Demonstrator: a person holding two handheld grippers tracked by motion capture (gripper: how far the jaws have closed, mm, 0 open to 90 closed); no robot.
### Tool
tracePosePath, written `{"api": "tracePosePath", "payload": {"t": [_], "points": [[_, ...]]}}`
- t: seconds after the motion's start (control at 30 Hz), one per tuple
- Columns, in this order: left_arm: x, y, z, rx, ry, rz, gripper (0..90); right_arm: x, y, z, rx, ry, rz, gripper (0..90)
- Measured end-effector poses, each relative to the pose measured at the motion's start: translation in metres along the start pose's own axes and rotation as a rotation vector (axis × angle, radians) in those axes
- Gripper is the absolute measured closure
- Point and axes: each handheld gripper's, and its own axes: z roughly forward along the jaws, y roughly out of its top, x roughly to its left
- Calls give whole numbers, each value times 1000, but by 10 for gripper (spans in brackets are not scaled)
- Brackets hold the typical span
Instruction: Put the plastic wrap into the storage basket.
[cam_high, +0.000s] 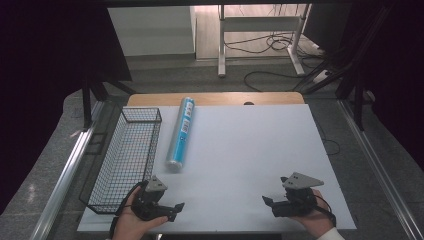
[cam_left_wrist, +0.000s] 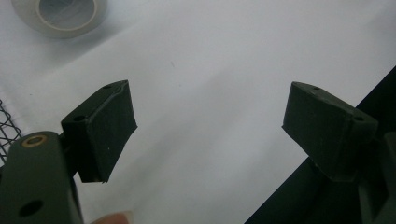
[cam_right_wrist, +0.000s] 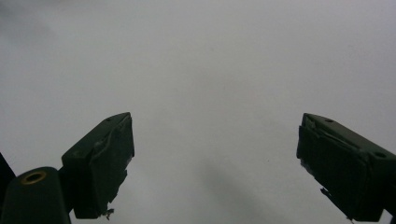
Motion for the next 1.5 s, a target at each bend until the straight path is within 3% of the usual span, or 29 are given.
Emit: {"api": "tracePosePath", "payload": {"t": [0.23,0.6,0.83,1.0,1.23,1.5], "points": [[-1,1,1,2,2,9,168,1,-3,1,27,-1,-25,117],[-1,3,5,16,3,23,168,1,-5,-1,43,-3,-13,121],[-3,2,4,16,14,9,167,3,-4,-1,38,13,-24,121],[-8,4,1,8,-8,26,140,4,-3,-1,35,15,-30,120],[-14,24,-7,-8,-15,61,101,4,-2,0,43,14,-24,121],[-2,58,-13,-27,-3,33,113,4,-1,0,48,17,-25,121]]}}
